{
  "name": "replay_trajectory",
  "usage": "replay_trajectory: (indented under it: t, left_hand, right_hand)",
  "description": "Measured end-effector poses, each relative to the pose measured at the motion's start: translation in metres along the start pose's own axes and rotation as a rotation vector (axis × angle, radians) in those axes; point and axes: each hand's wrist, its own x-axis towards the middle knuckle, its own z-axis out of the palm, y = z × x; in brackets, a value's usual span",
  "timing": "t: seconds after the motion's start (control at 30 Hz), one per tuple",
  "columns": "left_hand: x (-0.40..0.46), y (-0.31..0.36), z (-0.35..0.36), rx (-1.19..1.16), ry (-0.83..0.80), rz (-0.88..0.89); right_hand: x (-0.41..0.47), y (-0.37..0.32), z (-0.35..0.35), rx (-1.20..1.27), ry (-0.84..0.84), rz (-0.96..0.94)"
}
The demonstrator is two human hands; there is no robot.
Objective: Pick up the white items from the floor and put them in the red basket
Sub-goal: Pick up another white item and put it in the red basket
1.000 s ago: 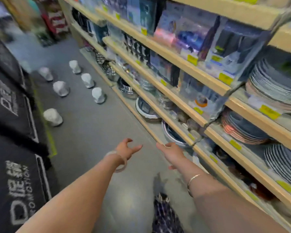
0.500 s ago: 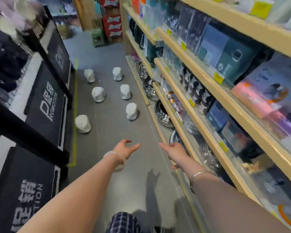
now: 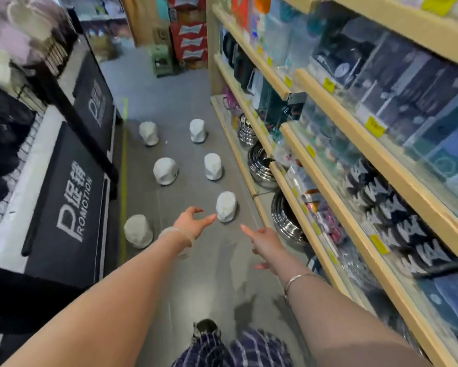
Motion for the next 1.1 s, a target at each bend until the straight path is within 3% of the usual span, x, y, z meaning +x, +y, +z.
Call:
replay_trajectory:
  t: [0.67, 0.93, 1.1]
  left_hand:
    - [0.363, 0.158, -0.025, 0.274, -0.264, -0.084]
    - [0.514, 0.131, 0.018, 0.394, -0.392, -0.162]
    - [0.608, 0.069, 0.081, 0.44, -0.488, -0.151]
  right_hand:
    - [0.313, -0.204, 0.02, 0.007, 0.013, 0.286]
    - [0.43, -0.168, 0.057, 0.098, 0.074, 0.501]
    - [0.525, -0.089, 0.099, 0.236, 0.126, 0.648]
